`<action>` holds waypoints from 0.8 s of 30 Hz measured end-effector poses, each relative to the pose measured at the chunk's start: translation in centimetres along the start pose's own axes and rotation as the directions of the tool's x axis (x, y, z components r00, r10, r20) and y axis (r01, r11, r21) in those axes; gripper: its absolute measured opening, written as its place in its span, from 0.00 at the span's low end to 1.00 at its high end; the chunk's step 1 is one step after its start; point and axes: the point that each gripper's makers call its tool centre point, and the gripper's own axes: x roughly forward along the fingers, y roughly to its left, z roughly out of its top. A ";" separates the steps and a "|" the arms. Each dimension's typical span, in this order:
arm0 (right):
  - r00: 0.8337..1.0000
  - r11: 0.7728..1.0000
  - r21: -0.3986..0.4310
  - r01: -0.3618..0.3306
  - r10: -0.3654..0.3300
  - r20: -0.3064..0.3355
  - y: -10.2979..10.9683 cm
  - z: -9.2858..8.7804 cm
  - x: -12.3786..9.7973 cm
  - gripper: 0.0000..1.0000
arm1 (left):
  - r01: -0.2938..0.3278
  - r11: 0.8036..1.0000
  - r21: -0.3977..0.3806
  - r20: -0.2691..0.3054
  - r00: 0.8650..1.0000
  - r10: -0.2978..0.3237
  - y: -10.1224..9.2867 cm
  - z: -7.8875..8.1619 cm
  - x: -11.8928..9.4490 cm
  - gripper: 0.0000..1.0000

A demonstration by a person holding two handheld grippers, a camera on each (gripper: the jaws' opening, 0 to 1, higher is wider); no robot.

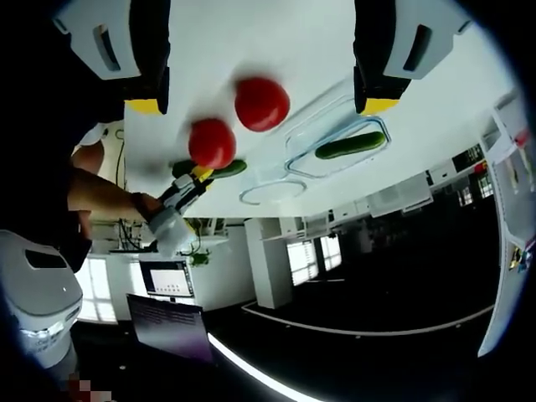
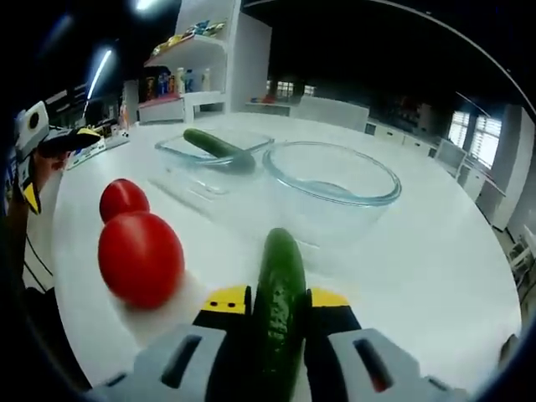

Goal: Sort the scattered tomatoes and cucumbers on the table and place them into their respective storage containers

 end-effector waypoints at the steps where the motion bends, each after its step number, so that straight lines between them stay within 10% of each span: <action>1: 1.000 1.000 0.001 0.003 -0.003 -0.002 0.0 0.0 0.0 0.19 | 0.000 1.000 0.000 0.001 1.000 0.000 0.0 0.0 0.0 0.90; 24: 0.997 1.000 -0.006 0.001 -0.001 0.083 0.0 3.3 -2.5 0.18 | -0.001 1.000 0.004 -0.001 1.000 0.001 -0.2 0.1 -0.2 0.90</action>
